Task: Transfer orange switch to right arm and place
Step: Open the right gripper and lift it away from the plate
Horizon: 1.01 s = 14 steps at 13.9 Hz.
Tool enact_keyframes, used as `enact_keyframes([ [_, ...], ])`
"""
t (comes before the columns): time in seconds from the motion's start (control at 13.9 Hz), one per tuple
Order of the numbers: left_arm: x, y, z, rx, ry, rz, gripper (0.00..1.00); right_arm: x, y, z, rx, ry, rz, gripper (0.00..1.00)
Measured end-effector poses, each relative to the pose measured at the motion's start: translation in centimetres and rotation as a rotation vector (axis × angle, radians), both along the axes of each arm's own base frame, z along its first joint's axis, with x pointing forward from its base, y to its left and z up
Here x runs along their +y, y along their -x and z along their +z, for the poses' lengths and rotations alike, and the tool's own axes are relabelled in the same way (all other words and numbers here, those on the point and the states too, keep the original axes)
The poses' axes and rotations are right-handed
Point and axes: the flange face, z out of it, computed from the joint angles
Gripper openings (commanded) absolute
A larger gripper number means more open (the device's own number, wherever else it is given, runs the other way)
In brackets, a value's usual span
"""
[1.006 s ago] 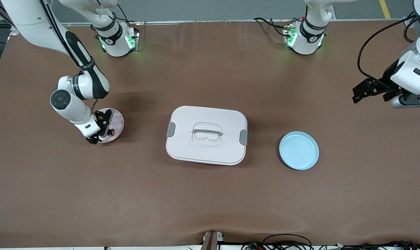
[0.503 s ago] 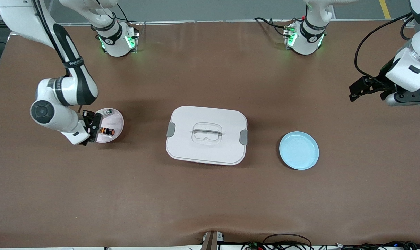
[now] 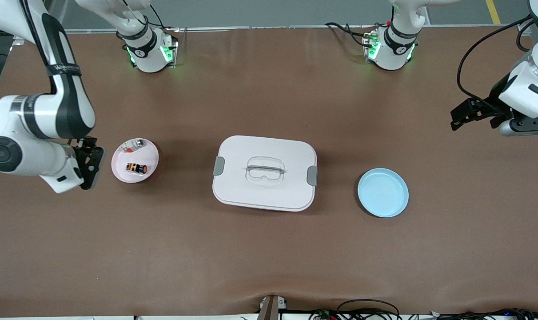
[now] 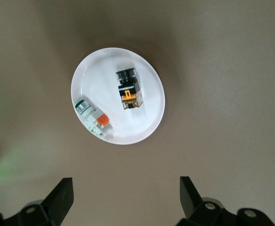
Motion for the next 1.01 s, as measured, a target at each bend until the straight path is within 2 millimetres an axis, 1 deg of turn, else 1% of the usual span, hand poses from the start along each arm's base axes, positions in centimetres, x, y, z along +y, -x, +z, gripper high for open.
enact_keyframes([
  [0.14, 0.0, -0.1, 0.8, -0.017, 0.002, 0.0, 1.0, -1.3, -0.5, 2.6, -0.004, -0.013, -0.086, 1.0],
  [0.22, 0.0, -0.1, 1.1, -0.022, 0.004, 0.0, 1.0, -2.4, -0.5, 3.5, -0.009, -0.027, -0.155, 1.0],
  [0.36, 0.0, -0.1, 1.3, -0.026, 0.019, 0.003, 1.0, -4.8, -0.7, 4.6, -0.031, -0.039, -0.268, 1.0],
  [0.43, 0.0, -0.1, 1.6, -0.032, 0.025, 0.006, 1.0, -5.6, -0.7, 5.1, -0.039, -0.038, -0.301, 1.0],
  [0.5, 0.2, -0.2, 2.3, -0.046, 0.029, 0.008, 1.0, -6.0, -0.8, 5.6, -0.047, -0.034, -0.329, 1.0],
  [0.65, 0.2, 0.1, 3.3, -0.047, 0.029, 0.008, 1.0, -5.9, -1.1, 7.1, -0.064, -0.016, -0.396, 1.0],
  [0.79, 0.1, 0.6, 3.3, -0.01, 0.025, 0.006, 1.0, -5.1, -1.2, 8.9, -0.063, 0.015, -0.497, 1.0],
  [1.01, 0.1, 1.0, 3.6, -0.011, 0.024, -0.009, 1.0, -4.2, -1.3, 12.1, -0.081, 0.057, -0.642, 1.0],
])
